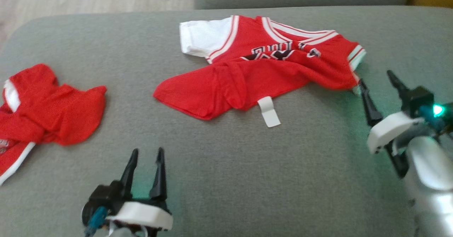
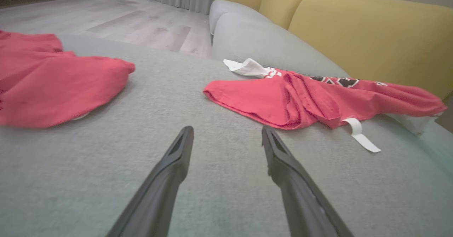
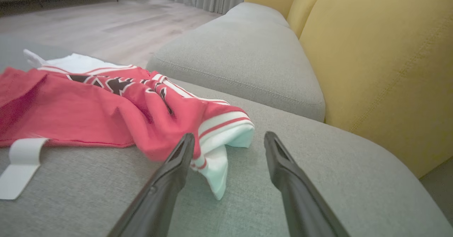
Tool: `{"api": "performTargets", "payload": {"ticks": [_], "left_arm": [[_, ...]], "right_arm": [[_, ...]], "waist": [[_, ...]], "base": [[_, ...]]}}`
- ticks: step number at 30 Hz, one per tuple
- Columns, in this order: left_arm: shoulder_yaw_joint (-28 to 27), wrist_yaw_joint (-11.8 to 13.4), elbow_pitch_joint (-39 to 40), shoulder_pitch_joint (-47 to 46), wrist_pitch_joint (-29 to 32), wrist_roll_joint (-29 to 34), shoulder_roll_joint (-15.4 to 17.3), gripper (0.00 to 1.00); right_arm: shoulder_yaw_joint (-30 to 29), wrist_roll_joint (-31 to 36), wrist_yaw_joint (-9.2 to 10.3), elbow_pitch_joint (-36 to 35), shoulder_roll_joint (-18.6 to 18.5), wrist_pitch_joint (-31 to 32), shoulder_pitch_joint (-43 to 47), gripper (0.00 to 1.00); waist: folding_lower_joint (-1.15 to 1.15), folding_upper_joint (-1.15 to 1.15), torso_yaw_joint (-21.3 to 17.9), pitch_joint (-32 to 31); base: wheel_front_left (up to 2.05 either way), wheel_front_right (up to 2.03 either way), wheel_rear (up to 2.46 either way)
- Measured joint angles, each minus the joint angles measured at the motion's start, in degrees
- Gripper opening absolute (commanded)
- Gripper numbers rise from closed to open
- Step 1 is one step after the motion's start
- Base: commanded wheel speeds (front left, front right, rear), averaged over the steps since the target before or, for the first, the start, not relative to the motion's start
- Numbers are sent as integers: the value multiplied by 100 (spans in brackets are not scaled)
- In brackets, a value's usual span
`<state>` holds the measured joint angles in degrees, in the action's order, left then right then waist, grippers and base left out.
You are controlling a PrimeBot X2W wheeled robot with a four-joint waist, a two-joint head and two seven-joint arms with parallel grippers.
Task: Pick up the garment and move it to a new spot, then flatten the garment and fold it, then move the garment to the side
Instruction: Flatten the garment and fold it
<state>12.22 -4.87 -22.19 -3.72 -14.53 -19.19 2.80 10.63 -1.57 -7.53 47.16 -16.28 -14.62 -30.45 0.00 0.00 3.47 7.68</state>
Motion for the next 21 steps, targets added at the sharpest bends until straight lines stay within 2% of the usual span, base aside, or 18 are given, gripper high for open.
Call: {"api": "performTargets", "payload": {"ticks": [6, 12, 21], "left_arm": [[380, -78, 4, -369, 0, -85, -1, 100], [611, -103, -36, -902, 0, -101, -4, 100], [1001, -168, -324, -1378, 0, -100, -12, 100]], "right_arm": [[-550, 118, 0, -1015, 558, 0, 752, 100], [-447, 151, 0, -1400, 1004, 0, 1012, 100], [-344, 107, 0, -1613, 1141, -1, 1006, 100]], "waist": [[0, 0, -311, 91], [0, 0, -543, 308], [0, 0, -795, 630]], "base": [[0, 0, 0], [0, 0, 0], [0, 0, 0]]}}
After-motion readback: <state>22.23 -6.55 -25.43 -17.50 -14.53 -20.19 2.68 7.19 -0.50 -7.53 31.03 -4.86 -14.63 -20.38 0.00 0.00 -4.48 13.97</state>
